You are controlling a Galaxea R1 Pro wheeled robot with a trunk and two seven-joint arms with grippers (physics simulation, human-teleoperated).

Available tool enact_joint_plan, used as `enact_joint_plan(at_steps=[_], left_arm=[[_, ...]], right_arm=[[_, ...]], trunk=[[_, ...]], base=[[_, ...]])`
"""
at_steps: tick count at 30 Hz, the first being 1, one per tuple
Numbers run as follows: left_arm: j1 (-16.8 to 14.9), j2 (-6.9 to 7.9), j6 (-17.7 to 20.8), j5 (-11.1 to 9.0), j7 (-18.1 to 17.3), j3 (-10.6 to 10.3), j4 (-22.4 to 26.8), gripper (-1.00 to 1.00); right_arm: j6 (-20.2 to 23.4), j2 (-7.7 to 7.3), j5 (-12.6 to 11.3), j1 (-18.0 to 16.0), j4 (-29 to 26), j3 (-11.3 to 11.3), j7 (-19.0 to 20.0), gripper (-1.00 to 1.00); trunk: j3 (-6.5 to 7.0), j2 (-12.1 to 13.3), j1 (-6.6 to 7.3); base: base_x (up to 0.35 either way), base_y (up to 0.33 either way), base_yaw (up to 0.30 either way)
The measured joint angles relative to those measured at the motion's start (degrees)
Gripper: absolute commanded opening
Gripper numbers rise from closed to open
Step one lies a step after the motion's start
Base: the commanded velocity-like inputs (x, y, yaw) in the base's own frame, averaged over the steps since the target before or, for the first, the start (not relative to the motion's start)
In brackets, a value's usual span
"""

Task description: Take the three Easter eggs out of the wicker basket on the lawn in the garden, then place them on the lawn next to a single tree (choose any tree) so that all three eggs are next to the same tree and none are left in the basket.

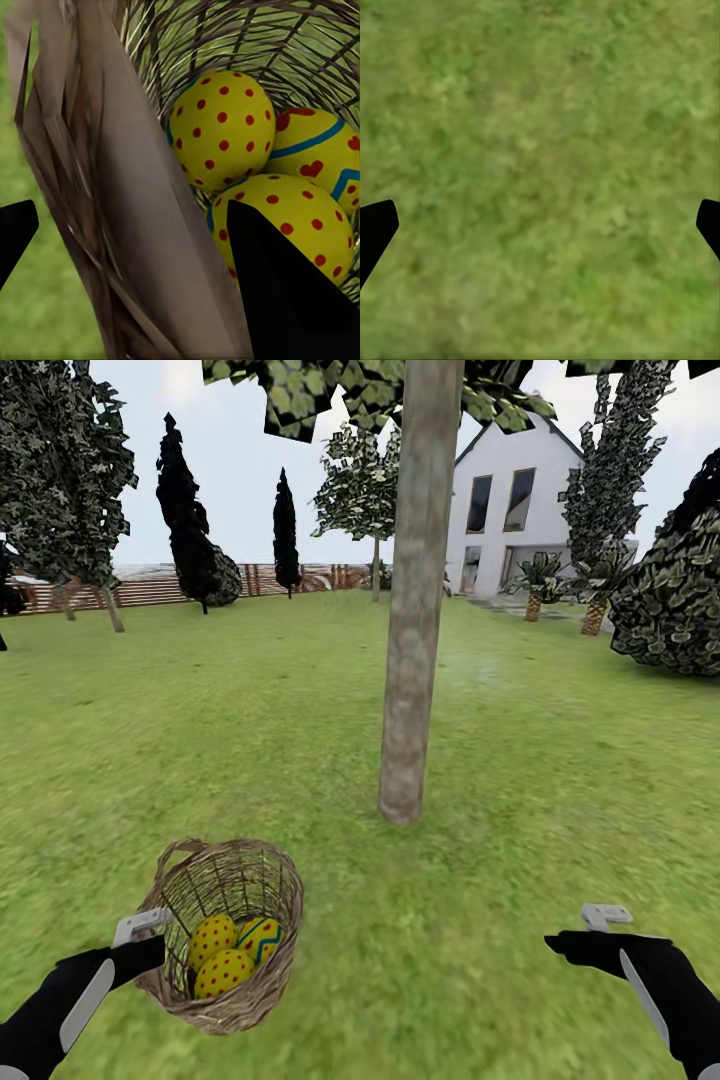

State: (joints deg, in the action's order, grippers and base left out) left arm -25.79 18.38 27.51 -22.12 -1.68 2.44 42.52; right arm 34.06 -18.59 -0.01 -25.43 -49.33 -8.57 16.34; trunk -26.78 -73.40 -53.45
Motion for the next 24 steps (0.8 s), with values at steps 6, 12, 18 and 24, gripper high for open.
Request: enact_joint_plan(at_steps=[6, 12, 18, 24], left_arm=[[0.0, -0.05, 0.1, 0.1, 0.0, -0.1, -0.1, -1.0], [0.0, -0.87, 0.1, 0.3, 0.0, -0.1, -0.2, -1.0], [0.0, -0.88, 0.1, 0.1, 0.0, -0.1, -0.2, -1.0], [0.0, -1.22, 0.1, 0.0, 0.0, -0.1, -0.2, -1.0]], right_arm=[[0.0, 0.09, 0.0, 0.0, 0.1, 0.3, -0.1, 1.0], [0.1, 0.04, -0.1, 0.0, 0.1, 2.6, -0.2, 1.0], [0.1, 0.03, -0.1, 0.0, 0.1, 2.6, -0.1, 1.0], [0.1, 0.03, -0.1, 0.0, 0.1, 2.6, -0.1, 1.0]], trunk=[[-1.08, -2.4, -1.32], [-2.16, -4.8, -2.64], [-3.23, -7.2, -3.95], [-4.31, -9.6, -5.27]], base=[[0.0, 0.0, 0.0], [0.0, 0.0, 0.0], [0.0, 0.0, 0.0], [0.0, 0.0, 0.0]])
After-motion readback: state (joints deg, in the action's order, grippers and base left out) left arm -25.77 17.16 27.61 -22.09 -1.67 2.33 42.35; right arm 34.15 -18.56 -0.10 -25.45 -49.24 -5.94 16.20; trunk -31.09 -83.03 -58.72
